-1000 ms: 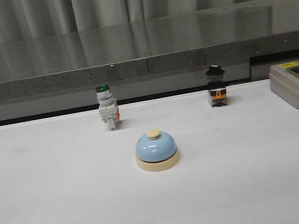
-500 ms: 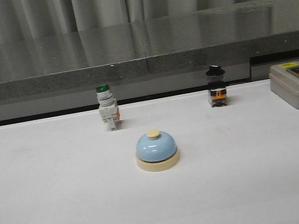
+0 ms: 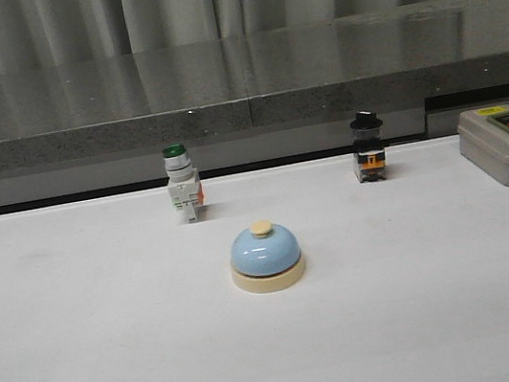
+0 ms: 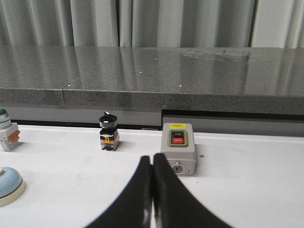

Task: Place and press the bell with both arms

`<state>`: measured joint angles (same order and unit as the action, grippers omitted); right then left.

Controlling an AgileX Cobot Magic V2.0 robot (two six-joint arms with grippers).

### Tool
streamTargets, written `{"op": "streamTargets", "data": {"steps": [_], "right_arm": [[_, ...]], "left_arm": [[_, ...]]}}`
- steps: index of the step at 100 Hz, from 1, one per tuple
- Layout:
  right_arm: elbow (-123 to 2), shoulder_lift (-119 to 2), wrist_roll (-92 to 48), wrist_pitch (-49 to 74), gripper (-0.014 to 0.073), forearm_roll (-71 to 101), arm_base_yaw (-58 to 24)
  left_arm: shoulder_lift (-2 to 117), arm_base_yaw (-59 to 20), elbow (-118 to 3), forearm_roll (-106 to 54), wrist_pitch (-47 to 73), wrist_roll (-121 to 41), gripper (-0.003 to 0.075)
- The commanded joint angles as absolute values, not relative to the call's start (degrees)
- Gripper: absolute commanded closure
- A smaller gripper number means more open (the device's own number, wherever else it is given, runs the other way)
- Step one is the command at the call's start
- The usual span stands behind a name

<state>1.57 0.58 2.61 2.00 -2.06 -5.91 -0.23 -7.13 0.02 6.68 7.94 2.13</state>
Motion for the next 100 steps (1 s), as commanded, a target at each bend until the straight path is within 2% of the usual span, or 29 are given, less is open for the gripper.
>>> {"op": "streamTargets", "data": {"steps": [1,46,67,81,100], "right_arm": [[0.77,1.44,2.29,-2.74,0.0654,-2.20,-5.51],[0.72,1.44,2.29,-2.80,0.0654,-2.20,-5.51],[-0.14,1.44,2.58,-7.70,0.0654,-2.20,-5.51],[-5.53,0.49,3.41,0.00,0.0654,-2.15,-5.56],[-20.55,-8.08,3.90,19.59,0.0654,0.99,-5.87]], "left_arm": [[-1.89,-6.97,2.39,6.49,2.90,2.51,0.0740],[-1.89,-6.97,2.39,6.49,2.90,2.51,0.0740],[-1.89,-6.97,2.39,6.49,2.90,2.51,0.0739],[-1.89,-6.97,2.39,6.49,2.90,2.51,0.0739],[-1.89,-6.97,2.39,6.49,2.90,2.51,0.0740]]}}
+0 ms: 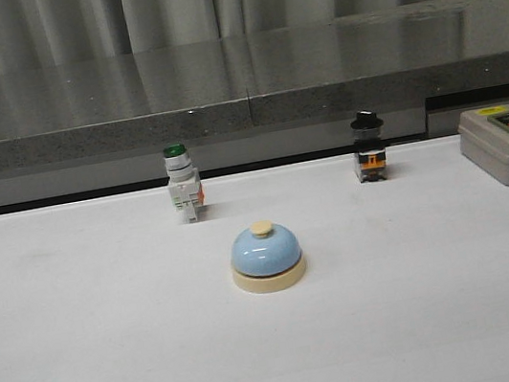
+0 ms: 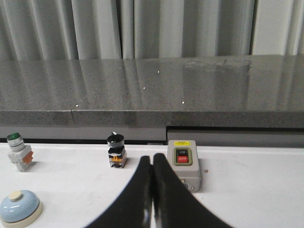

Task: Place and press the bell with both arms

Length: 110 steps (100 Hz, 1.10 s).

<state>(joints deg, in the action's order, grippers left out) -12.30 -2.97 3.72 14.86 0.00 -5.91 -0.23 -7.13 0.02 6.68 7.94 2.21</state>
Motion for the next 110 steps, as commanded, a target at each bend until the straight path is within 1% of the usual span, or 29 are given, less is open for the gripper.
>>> {"op": "streamTargets", "data": {"steps": [1,17,33,72,90,110], "right_arm": [[-21.19,-8.57,3.85,20.32,0.0654,0.99,-5.87],[-34.06,-21.36,1.79,32.49,0.0654,0.99,-5.87],[-41.86,-32.51,1.78,37.69,0.0654,0.99,-5.87],[-44.03,-51.08,1.38,35.73,0.0654,2.25,-6.49],[-48.42,-61.25,0.57,35.60,0.0654,2.25,-12.39],[-56.97,-74.70,0.57,35.55,0.0654,2.25,-19.65]], "left_arm": [[-1.89,-6.97,2.39,6.49,2.90,2.51,0.0740],[-1.89,-6.97,2.39,6.49,2.90,2.51,0.0740],[-1.89,-6.97,2.39,6.49,2.90,2.51,0.0740],[-1.89,-6.97,2.39,6.49,2.90,2.51,0.0740],[-1.89,-6.97,2.39,6.49,2.90,2.51,0.0740],[-1.89,-6.97,2.39,6.49,2.90,2.51,0.0740]]}}
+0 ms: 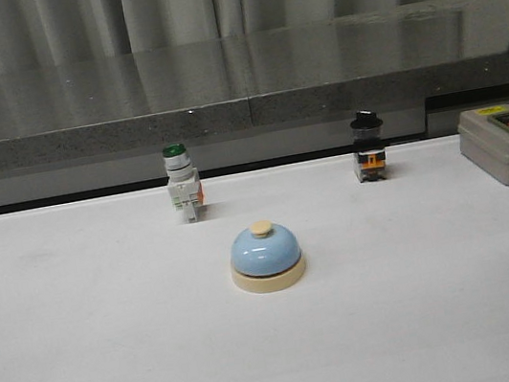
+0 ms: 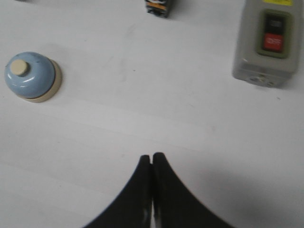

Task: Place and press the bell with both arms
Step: 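Move the closed right gripper over the bell's cream button, then press down on the bell button with the right gripper tips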

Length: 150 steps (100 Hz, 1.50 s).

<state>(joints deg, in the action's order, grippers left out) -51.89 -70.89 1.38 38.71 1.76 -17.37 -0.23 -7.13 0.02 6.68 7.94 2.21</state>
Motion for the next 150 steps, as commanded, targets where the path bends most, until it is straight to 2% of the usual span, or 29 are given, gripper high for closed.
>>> {"op": "streamTargets", "data": {"steps": [1,32,61,150], "right_arm": [[-57.29,-75.17,0.57,35.55,0.0654,2.25,-20.11],[-72.66,-93.98,0.57,37.24,0.0654,2.25,-28.59],[-82.86,-104.61,0.57,39.73,0.0654,2.25,-32.70],[-86.18,-111.24,0.57,40.73,0.0654,3.40,-35.05]], "left_arm": [[-1.89,-6.97,2.39,6.49,2.90,2.51,0.0740],[-1.89,-6.97,2.39,6.49,2.90,2.51,0.0739],[-1.89,-6.97,2.39,6.49,2.90,2.51,0.0740],[-1.89,-6.97,2.39,6.49,2.90,2.51,0.0740]]}}
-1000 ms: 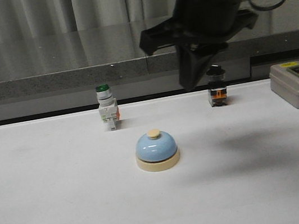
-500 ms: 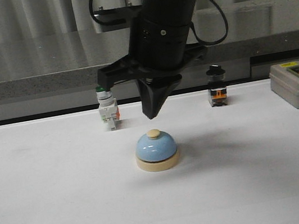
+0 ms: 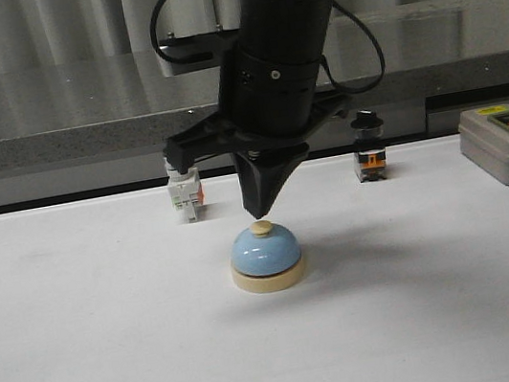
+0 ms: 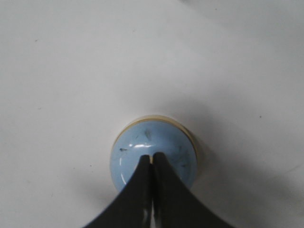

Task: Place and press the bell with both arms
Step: 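Press down on the bell button with the right gripper tips, then lift the right gripper up and away from the bell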

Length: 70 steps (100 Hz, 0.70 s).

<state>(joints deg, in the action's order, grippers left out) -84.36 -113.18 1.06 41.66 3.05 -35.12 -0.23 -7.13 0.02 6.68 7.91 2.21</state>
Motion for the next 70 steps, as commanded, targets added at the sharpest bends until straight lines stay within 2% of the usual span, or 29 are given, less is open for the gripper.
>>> {"op": "streamTargets", "data": {"steps": [1,31,70], "right_arm": [[-86.18,-111.37,0.57,40.83,0.0654,3.40,-35.05],[-86.24,-112.42,0.57,43.06,0.0654,3.40,-35.05],[-86.03,-98.05,0.57,44.12,0.0654,1.53,-32.39]], "left_arm": [[-1.89,-6.97,2.39,6.49,2.90,2.51,0.0739],[-1.89,-6.97,2.39,6.49,2.90,2.51,0.0740],[-1.89,-6.97,2.39,6.49,2.90,2.51,0.0740]]}}
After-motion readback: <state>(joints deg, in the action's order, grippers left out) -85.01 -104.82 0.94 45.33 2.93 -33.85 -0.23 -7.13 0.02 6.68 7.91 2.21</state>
